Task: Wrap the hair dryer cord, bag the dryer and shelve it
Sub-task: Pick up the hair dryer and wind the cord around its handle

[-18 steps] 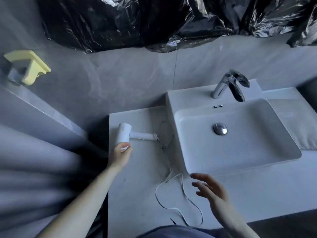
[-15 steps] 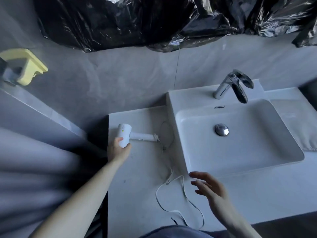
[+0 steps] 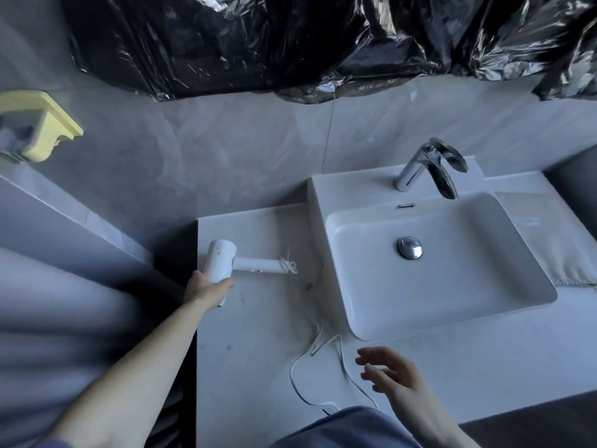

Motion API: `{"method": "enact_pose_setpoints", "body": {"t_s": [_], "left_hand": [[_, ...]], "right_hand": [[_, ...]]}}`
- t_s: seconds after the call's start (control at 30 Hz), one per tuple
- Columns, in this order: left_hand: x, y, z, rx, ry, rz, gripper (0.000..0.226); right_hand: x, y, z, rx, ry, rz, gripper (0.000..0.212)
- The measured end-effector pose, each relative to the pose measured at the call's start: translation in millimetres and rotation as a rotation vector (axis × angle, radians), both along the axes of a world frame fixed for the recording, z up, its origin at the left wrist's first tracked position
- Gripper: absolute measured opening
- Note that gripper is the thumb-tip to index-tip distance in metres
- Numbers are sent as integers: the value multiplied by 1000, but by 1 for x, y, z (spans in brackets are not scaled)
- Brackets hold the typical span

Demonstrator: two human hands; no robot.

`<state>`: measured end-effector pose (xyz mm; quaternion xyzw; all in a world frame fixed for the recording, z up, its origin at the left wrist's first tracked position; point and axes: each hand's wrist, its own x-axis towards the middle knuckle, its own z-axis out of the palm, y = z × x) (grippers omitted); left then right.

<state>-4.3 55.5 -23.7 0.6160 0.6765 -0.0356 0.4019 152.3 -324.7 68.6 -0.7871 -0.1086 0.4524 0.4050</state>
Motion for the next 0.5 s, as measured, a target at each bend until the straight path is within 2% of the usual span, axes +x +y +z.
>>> {"method": "enact_pose_setpoints", "body": {"t_s": [0.1,0.27,0.5], "left_hand": [[-33,-28,32,66,-80,80,53],[-93,-99,94,170,-194,162,54],[-118,-188,157,270,-246,12,61]], "right_hand": [[-11,-4,9,46,-27,6,25],[-32,-19,24,74,-80,45,27],[-47,-41,61,244,-245,92,30]]}}
